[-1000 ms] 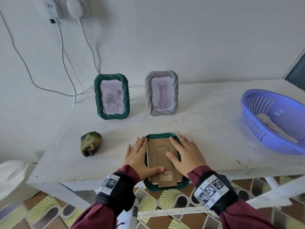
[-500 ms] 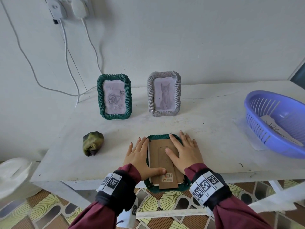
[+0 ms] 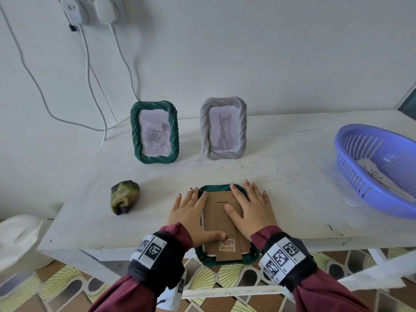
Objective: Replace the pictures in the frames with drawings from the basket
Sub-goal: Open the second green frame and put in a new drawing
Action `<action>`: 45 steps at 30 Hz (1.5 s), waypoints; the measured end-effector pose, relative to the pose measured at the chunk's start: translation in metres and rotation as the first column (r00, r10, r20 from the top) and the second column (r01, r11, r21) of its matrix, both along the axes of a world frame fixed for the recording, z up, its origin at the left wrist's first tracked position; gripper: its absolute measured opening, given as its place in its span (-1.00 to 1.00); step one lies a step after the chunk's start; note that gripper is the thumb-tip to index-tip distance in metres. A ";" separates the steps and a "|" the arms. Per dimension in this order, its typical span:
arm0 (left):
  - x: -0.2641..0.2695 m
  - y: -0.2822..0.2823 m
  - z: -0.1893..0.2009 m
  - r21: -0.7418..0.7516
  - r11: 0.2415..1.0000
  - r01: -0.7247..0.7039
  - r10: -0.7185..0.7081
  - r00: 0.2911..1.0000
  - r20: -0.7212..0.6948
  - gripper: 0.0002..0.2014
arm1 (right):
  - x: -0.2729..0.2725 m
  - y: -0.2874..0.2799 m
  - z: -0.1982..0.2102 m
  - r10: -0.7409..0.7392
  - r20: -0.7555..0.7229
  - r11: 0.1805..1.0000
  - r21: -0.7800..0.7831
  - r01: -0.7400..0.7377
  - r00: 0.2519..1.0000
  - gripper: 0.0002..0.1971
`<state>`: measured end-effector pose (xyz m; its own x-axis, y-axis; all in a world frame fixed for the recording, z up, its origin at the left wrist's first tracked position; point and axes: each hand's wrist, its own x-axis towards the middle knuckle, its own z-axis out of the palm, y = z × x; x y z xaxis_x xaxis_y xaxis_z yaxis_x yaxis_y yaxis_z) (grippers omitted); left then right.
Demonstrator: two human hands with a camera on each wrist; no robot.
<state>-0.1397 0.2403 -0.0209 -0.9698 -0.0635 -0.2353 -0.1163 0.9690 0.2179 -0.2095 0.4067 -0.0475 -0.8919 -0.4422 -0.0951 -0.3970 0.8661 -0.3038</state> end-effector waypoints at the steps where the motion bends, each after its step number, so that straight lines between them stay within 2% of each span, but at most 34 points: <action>1: 0.000 0.000 0.001 0.005 1.000 0.000 0.000 1.000 0.003 0.20 | 0.000 0.000 0.000 0.003 0.001 1.000 0.001 -0.003 1.000 -0.40; 8: -0.013 0.001 0.008 -0.053 0.998 0.022 -0.018 0.998 0.067 0.26 | 0.000 0.000 0.000 0.016 -0.006 1.000 0.027 -0.015 1.000 -0.42; 15: -0.006 -0.003 -0.002 -0.030 0.999 0.019 -0.020 0.999 -0.031 0.34 | 0.000 0.000 0.001 0.017 0.003 1.000 0.017 -0.017 1.000 -0.41; 23: -0.004 -0.004 -0.003 -0.026 0.999 0.028 -0.029 0.999 -0.043 0.33 | -0.002 0.000 0.000 0.015 0.011 1.000 0.015 -0.015 1.000 -0.41; 26: -0.004 -0.003 -0.002 -0.026 0.999 0.029 -0.030 0.998 -0.048 0.33 | -0.003 0.000 -0.002 0.015 0.006 1.000 0.011 -0.015 1.000 -0.32; 30: -0.003 -0.001 -0.001 -0.052 0.998 0.029 -0.030 0.999 -0.020 0.31 | -0.003 0.000 -0.004 0.021 -0.001 1.000 0.011 -0.021 1.000 -0.25; 37: -0.007 -0.001 0.000 -0.054 0.997 0.051 -0.051 0.999 0.014 0.32 | -0.003 0.001 -0.001 0.032 0.004 0.999 0.037 -0.032 0.999 -0.40; 43: -0.012 0.002 0.003 -0.132 0.989 0.065 -0.058 0.997 0.060 0.27 | -0.004 0.000 -0.002 0.041 -0.003 0.998 0.039 -0.041 0.999 -0.25; 45: -0.014 0.003 0.005 -0.150 0.987 0.066 -0.054 0.995 0.079 0.25 | -0.003 0.000 -0.001 0.039 -0.003 0.998 0.042 -0.039 0.999 -0.32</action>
<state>-0.1533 0.2434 -0.0154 -0.9530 -0.0464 -0.2993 -0.0675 0.9959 0.0605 -0.2129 0.4071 -0.0484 -0.8744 -0.4723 -0.1107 -0.4319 0.8619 -0.2657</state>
